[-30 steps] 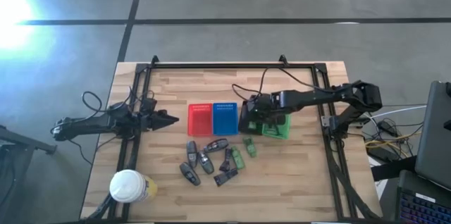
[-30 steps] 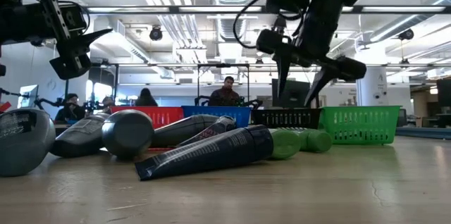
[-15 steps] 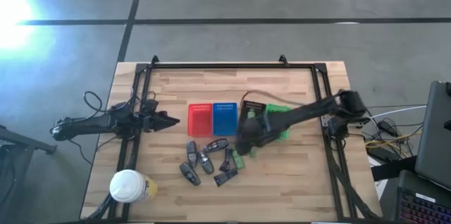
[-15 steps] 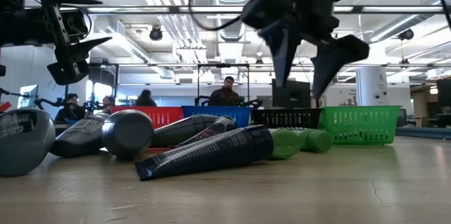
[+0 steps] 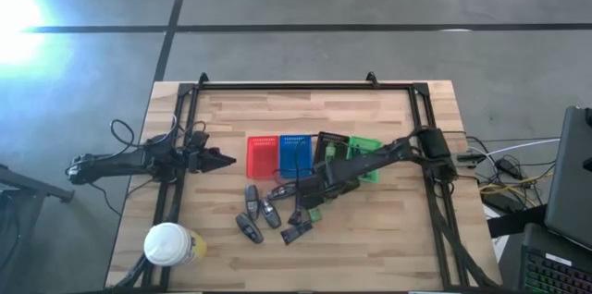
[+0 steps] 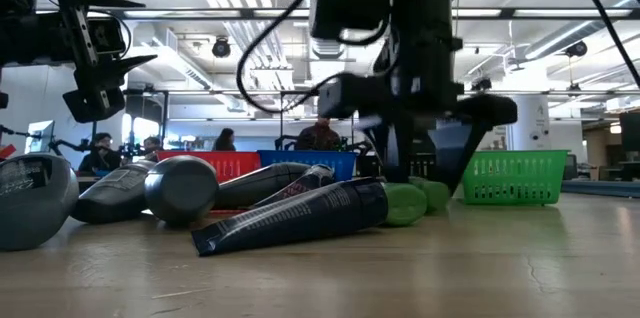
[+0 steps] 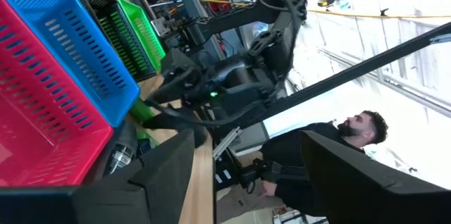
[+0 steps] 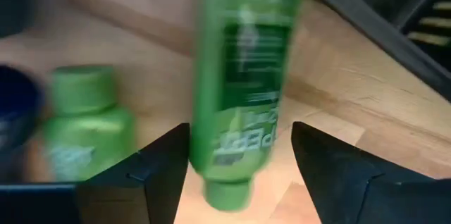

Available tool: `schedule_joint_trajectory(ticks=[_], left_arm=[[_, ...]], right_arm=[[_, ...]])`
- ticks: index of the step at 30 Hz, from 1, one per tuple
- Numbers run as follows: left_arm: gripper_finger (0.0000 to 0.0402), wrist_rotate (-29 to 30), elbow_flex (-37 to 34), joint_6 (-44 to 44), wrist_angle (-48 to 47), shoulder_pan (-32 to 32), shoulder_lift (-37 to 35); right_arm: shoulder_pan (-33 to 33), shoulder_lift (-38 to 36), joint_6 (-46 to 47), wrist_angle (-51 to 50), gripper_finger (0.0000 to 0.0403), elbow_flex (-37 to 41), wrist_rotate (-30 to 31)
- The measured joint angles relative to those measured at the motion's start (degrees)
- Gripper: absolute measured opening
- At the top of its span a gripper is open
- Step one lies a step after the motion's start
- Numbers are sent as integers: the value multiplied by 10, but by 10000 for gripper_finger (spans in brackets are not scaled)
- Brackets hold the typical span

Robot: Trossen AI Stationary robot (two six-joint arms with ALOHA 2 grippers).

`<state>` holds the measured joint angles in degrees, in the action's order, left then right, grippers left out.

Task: Pick & Place Travel size toiletries
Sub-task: Put the shampoo into the black bin

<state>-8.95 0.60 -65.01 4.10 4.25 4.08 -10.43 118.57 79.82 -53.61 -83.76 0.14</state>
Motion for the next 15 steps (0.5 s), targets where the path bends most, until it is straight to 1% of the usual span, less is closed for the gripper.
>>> schedule_joint_trajectory(ticks=[5, 9, 12, 15], left_arm=[[266, 0, 0, 0, 2, 0, 0], [266, 0, 0, 2, 2, 0, 0], [266, 0, 0, 2, 2, 0, 0], [266, 0, 0, 2, 2, 0, 0]], right_arm=[[1, 11, 14, 12, 204, 2, 0], [0, 4, -12, 13, 151, 0, 11], [-3, -19, -33, -5, 147, 0, 15], [-9, -62, -42, -33, 147, 0, 16]])
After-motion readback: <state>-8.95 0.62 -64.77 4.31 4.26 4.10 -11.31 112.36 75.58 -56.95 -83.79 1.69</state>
